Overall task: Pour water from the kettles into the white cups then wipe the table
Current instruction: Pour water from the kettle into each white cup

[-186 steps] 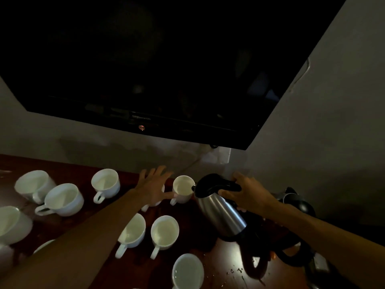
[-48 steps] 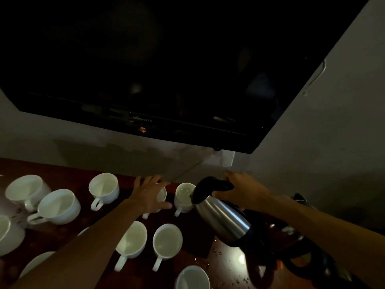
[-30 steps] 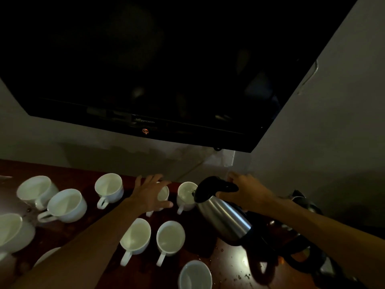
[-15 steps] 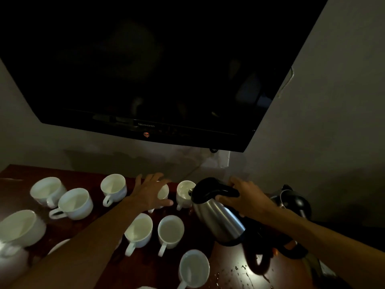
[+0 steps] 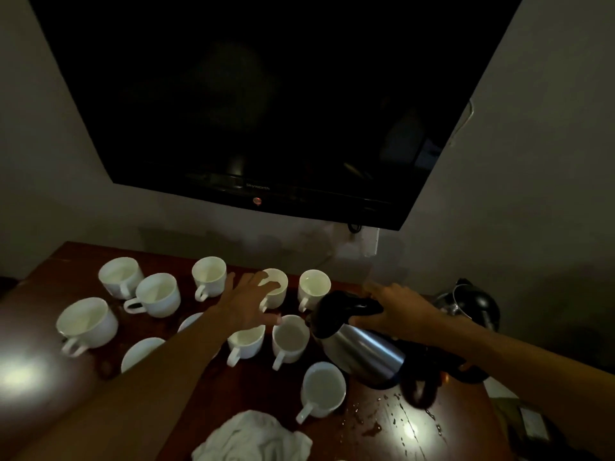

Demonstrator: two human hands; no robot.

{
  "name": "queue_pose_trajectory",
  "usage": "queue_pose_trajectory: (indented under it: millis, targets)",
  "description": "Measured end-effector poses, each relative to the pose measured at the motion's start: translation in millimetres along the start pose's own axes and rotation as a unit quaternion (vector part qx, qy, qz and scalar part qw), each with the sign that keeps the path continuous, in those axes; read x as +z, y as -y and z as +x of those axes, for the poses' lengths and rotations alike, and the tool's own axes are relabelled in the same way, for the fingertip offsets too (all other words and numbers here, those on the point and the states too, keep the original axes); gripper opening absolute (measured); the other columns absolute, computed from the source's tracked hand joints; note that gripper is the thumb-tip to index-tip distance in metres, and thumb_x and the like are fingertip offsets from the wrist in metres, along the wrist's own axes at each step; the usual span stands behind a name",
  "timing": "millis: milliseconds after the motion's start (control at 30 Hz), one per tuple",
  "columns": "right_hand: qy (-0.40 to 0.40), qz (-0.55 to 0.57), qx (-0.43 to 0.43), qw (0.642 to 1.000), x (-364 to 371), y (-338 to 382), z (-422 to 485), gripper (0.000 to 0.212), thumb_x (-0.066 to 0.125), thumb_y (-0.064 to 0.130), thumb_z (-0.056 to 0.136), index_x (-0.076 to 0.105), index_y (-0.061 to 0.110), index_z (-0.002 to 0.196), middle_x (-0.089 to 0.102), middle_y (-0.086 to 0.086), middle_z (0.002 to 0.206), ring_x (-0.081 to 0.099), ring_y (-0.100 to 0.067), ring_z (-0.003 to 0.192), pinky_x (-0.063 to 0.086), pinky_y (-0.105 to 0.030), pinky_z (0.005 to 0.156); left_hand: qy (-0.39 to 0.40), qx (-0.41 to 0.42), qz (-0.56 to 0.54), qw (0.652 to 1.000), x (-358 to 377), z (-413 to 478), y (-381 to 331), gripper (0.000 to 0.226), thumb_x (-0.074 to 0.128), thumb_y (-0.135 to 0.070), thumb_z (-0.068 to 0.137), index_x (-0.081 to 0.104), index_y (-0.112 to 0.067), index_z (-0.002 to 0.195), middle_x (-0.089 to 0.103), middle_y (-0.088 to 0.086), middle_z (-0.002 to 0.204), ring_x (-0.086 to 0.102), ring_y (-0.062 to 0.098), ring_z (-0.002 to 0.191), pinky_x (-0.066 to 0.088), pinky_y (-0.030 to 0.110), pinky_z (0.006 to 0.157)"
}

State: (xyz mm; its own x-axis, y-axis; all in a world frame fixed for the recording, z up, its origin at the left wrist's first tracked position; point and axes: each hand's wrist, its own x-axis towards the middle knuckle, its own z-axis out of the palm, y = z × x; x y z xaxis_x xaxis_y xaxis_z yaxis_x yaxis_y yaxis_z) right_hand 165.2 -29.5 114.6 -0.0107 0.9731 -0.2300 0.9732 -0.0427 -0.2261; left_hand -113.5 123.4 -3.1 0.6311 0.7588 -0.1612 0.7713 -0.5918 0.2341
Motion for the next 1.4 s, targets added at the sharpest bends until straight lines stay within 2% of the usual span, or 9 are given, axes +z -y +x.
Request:
queue_pose_trajectory:
  millis: [167,300,400,600,933,1033,1167,1300,1400]
  targets:
    - [0.015,-0.038,-0.014,0.999,-1.1,7.3,-0.7,0.052,0.063,0.064,0.088,0.052,0.023,0.118,0.065,0.004,0.101,0.064,-0.014,0.084,0.053,-0.033,0.072,0.007,-0.015,0.019,1.000,0.7,-14.7,4.5,0.085,0.055,-0.076,0.081,0.028,-0.038,0.152,0.020,-0.002,0.163,0.015,0.021,0.150,0.006,0.057,0.120]
    - [0.023,-0.079,-0.033,0.996,-1.8,12.1,4.6,0.059,0.060,0.066,0.089,0.049,0.024,0.129,0.066,0.004,0.109,0.060,-0.013,0.087,0.053,-0.032,0.077,-0.001,-0.013,0.024,1.000,2.3,-20.4,9.6,0.083,0.057,-0.074,0.081,0.030,-0.038,0.151,0.023,-0.002,0.161,0.020,0.021,0.148,0.014,0.058,0.118]
    - [0.037,-0.095,-0.041,0.994,-2.5,15.5,9.4,0.058,0.060,0.064,0.091,0.047,0.024,0.131,0.065,0.004,0.110,0.056,-0.012,0.084,0.046,-0.027,0.072,-0.004,-0.010,0.027,1.000,6.0,-23.1,15.9,0.083,0.055,-0.076,0.080,0.032,-0.037,0.150,0.026,-0.003,0.159,0.025,0.021,0.145,0.018,0.058,0.117]
    - [0.058,-0.099,-0.050,0.992,-1.6,19.1,18.8,0.055,0.060,0.059,0.093,0.047,0.024,0.133,0.054,0.012,0.098,0.053,-0.008,0.080,0.033,-0.016,0.058,-0.007,-0.021,0.015,1.000,8.1,-26.0,19.2,0.081,0.057,-0.073,0.083,0.031,-0.037,0.151,0.024,-0.004,0.159,0.022,0.021,0.147,0.011,0.058,0.117]
    - [0.069,-0.114,-0.086,0.987,-3.2,26.2,29.6,0.064,0.059,0.058,0.094,0.040,0.027,0.146,0.065,0.005,0.126,0.054,-0.009,0.093,0.038,-0.022,0.074,-0.001,-0.024,0.005,1.000,21.2,-20.0,21.7,0.084,0.054,-0.078,0.079,0.031,-0.039,0.150,0.025,-0.005,0.158,0.023,0.020,0.146,0.012,0.056,0.116]
    - [0.070,-0.117,-0.090,0.987,-4.0,26.5,32.3,0.066,0.060,0.058,0.094,0.037,0.029,0.149,0.065,0.005,0.126,0.056,-0.009,0.096,0.039,-0.022,0.076,0.010,-0.020,-0.001,1.000,24.6,-19.7,24.3,0.097,0.038,-0.089,0.066,0.032,-0.040,0.149,0.027,-0.005,0.157,0.025,0.019,0.144,0.012,0.056,0.115]
    - [0.072,-0.127,-0.095,0.985,-2.2,27.0,37.1,0.065,0.060,0.059,0.093,0.040,0.027,0.146,0.067,0.004,0.120,0.054,-0.008,0.088,0.046,-0.025,0.077,0.000,-0.023,0.004,1.000,28.3,-17.5,27.5,0.088,0.049,-0.083,0.075,0.031,-0.040,0.150,0.027,-0.005,0.157,0.025,0.020,0.145,0.012,0.055,0.116]
    - [0.066,-0.149,-0.106,0.981,-4.6,26.9,38.9,0.061,0.060,0.062,0.092,0.046,0.025,0.138,0.068,0.002,0.114,0.064,-0.016,0.094,0.053,-0.033,0.081,0.010,-0.023,0.005,1.000,30.7,-18.5,28.0,0.105,0.027,-0.091,0.058,0.032,-0.041,0.149,0.028,-0.005,0.157,0.025,0.020,0.145,0.013,0.054,0.115]
    - [0.064,-0.154,-0.112,0.980,-6.3,26.4,41.6,0.060,0.058,0.065,0.091,0.047,0.025,0.135,0.069,0.003,0.109,0.063,-0.016,0.089,0.050,-0.031,0.073,0.005,-0.026,0.012,1.000,30.9,-16.1,27.6,0.087,0.051,-0.082,0.076,0.031,-0.040,0.150,0.026,-0.004,0.159,0.024,0.020,0.146,0.012,0.054,0.115]
